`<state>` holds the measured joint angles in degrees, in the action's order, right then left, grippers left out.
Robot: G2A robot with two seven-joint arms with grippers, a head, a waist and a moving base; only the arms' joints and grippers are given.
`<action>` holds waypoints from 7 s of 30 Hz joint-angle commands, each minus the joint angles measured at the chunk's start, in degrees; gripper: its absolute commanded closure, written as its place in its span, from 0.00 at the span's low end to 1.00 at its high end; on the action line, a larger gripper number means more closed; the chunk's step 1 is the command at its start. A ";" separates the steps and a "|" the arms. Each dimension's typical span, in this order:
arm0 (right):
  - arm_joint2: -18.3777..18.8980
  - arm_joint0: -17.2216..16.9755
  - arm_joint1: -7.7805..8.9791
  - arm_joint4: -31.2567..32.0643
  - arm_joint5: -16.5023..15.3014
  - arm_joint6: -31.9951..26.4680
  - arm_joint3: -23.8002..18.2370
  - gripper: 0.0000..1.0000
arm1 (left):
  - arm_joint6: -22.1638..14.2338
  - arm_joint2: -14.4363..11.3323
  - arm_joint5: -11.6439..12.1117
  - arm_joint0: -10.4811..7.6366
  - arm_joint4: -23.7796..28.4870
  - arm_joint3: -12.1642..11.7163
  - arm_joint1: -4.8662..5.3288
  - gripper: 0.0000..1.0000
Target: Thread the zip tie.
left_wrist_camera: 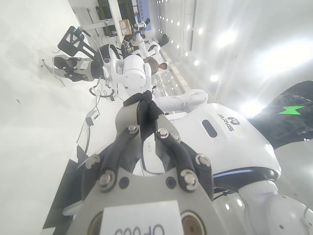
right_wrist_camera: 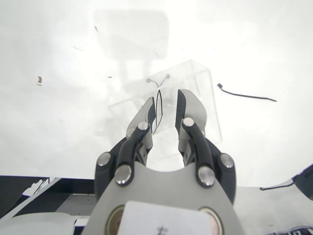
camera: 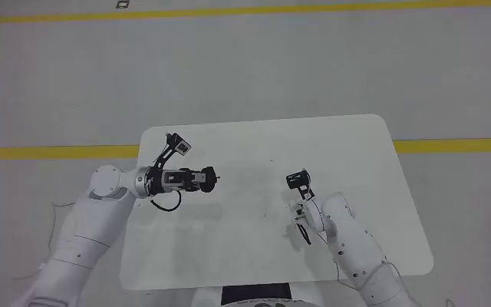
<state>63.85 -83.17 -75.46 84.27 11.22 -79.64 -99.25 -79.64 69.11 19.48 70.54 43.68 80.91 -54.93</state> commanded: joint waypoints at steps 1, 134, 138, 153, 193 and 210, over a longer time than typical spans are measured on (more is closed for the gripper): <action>0.06 0.00 -0.04 0.03 0.01 0.00 0.02 0.82 | 0.00 0.00 0.00 0.00 0.00 0.00 0.00 1.00; -3.30 -24.98 -1.91 -20.84 -9.12 90.67 -21.56 1.00 | 0.00 0.00 0.00 0.00 0.00 0.00 0.00 1.00; -3.30 -24.98 -1.91 -20.84 -9.12 90.67 -21.56 1.00 | 0.00 0.00 0.00 0.00 0.00 0.00 0.00 1.00; -12.39 -20.86 -3.47 -7.37 4.79 94.03 -19.18 1.00 | 0.00 0.00 0.00 0.00 0.00 0.00 0.00 1.00; -17.17 -15.11 -3.75 -6.11 7.61 94.89 -15.72 1.00 | 0.00 0.00 0.00 0.00 0.00 0.00 0.00 1.00; -19.20 -13.09 -3.48 -1.44 8.11 98.46 -13.39 1.00 | 0.00 0.00 0.00 0.00 0.00 0.00 0.00 1.00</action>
<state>45.01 -96.54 -79.04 82.72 19.30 18.49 -113.02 -79.64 69.11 19.48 70.54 43.68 80.91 -54.93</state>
